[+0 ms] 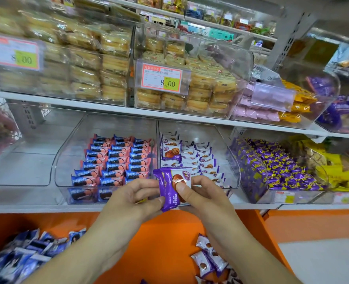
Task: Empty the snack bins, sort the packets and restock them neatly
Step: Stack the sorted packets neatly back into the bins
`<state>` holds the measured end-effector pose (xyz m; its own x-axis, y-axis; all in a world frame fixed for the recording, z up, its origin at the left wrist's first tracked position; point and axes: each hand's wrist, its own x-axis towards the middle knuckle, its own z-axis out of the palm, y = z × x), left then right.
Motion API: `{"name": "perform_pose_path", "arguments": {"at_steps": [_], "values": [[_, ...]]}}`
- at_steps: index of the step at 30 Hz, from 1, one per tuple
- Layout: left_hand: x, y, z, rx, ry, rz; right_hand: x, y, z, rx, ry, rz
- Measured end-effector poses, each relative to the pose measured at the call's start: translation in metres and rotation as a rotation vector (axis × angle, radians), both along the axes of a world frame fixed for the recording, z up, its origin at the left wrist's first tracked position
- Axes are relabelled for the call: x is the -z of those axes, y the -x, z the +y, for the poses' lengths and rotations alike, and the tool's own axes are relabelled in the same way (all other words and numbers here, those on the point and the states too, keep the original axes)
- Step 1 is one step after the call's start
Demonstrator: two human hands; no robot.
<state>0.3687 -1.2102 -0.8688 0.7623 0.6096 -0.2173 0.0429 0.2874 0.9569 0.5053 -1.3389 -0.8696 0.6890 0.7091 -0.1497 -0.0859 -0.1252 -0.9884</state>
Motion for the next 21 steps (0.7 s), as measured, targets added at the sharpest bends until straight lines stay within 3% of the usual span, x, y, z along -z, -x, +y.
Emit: {"name": "perform_pose_path", "arguments": {"at_steps": [3,6,8,10,12,15,21], "values": [[-0.001,-0.002,-0.001,0.047,-0.031,0.02,0.002,0.0,0.001,0.015,-0.063,0.1],[0.0,-0.007,0.007,0.091,-0.228,0.079,-0.004,-0.007,0.002,0.044,-0.056,0.072],[0.005,-0.013,0.019,0.111,-0.533,0.145,-0.012,-0.019,0.005,0.081,-0.016,-0.06],[0.009,-0.02,0.033,0.127,-0.995,0.258,-0.017,-0.041,0.014,0.122,0.069,-0.246],[0.014,-0.029,0.045,0.18,-1.238,0.305,-0.02,-0.068,0.03,0.109,0.192,-0.45],[0.027,-0.034,0.051,0.248,-1.333,0.374,-0.015,-0.108,0.066,0.036,0.355,-0.693],[0.03,-0.042,0.055,0.23,-1.331,0.331,0.006,-0.137,0.122,-0.199,0.515,-0.909]]}}
